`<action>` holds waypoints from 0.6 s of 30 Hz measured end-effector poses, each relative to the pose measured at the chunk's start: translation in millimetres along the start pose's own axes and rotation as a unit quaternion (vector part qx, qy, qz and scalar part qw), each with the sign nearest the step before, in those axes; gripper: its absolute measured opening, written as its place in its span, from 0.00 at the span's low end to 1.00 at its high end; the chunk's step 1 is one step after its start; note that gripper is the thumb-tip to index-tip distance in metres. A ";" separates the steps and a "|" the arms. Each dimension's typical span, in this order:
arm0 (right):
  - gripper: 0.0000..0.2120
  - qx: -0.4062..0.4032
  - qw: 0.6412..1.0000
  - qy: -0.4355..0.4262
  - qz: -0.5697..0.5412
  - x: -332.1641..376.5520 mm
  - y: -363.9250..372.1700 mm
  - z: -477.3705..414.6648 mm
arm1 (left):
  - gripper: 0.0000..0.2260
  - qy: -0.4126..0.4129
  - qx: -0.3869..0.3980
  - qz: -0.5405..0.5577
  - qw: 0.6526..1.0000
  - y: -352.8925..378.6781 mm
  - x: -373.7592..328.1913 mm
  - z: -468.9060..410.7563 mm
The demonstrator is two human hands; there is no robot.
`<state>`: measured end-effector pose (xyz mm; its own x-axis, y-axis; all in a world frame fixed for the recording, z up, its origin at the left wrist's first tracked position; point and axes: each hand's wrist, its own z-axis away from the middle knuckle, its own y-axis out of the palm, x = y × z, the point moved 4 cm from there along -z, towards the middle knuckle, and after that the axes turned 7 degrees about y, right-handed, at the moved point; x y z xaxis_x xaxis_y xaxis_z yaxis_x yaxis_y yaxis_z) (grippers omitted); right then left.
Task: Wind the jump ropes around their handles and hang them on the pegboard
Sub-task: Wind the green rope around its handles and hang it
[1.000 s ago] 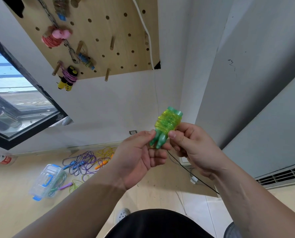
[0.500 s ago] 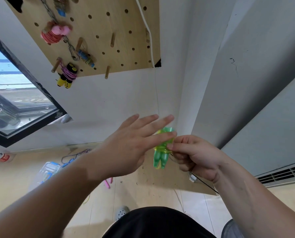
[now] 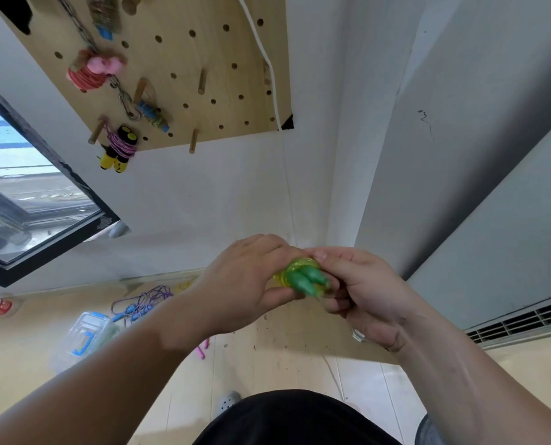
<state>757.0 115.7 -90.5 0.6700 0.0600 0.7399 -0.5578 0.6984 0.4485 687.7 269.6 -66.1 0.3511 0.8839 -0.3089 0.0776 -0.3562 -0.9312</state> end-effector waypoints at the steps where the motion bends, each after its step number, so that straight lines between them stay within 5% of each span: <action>1: 0.11 -0.019 1.000 -0.010 -0.001 -0.4 -0.8 -0.8 | 0.18 -0.030 -0.008 0.040 0.999 2.8 0.3 3.2; 7: 0.08 -0.058 0.994 -0.070 0.062 -0.2 2.1 -0.5 | 0.13 -0.158 -0.070 0.223 0.959 16.7 -8.9 8.5; 12: 0.08 -0.066 0.985 -0.081 0.135 -1.6 1.0 1.9 | 0.16 -0.272 -0.134 0.414 0.858 19.1 -11.8 15.1; 18: 0.09 -0.080 0.931 -0.123 0.333 1.6 9.0 7.7 | 0.13 -0.342 -0.145 0.464 0.805 19.2 -10.7 18.6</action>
<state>749.4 116.6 -81.4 0.0574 0.3671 0.9284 -0.7170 0.6623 -0.2176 668.1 259.0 -84.2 -0.2033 0.1225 -0.9714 0.3275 -0.9265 -0.1854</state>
